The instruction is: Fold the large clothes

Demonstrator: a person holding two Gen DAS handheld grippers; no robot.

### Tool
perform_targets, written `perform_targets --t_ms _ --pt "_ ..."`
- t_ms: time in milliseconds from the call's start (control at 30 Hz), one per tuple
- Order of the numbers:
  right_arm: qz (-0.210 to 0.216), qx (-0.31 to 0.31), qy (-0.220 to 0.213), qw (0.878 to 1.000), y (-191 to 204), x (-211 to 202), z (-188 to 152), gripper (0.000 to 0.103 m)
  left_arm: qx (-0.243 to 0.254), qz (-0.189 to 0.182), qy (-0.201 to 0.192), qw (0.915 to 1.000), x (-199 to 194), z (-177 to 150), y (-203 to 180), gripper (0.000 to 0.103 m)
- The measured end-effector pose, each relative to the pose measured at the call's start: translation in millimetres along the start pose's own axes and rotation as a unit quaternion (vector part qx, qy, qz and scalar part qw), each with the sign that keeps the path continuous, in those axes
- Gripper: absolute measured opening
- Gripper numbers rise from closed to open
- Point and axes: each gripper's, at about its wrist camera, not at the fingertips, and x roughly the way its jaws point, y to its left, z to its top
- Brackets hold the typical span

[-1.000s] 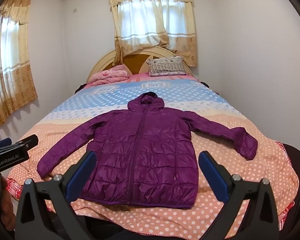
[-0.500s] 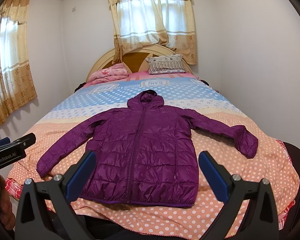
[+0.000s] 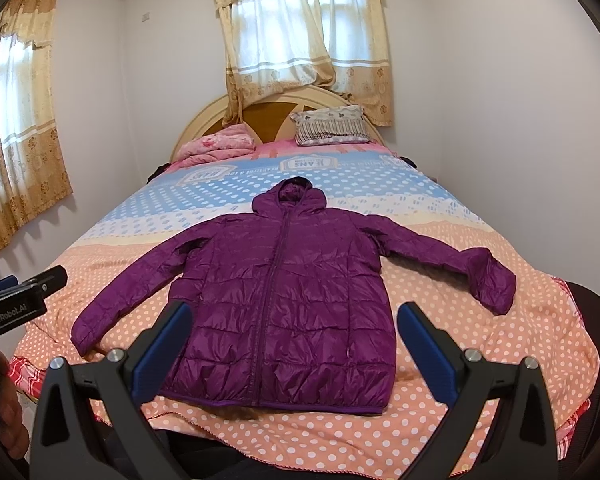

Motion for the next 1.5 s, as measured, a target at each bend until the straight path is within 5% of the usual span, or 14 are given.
perform_targets --t_ms 1500 --pt "0.004 0.009 0.017 1.0 -0.4 5.8 -2.5 0.103 -0.002 -0.005 0.007 1.0 8.5 -2.5 -1.7 0.102"
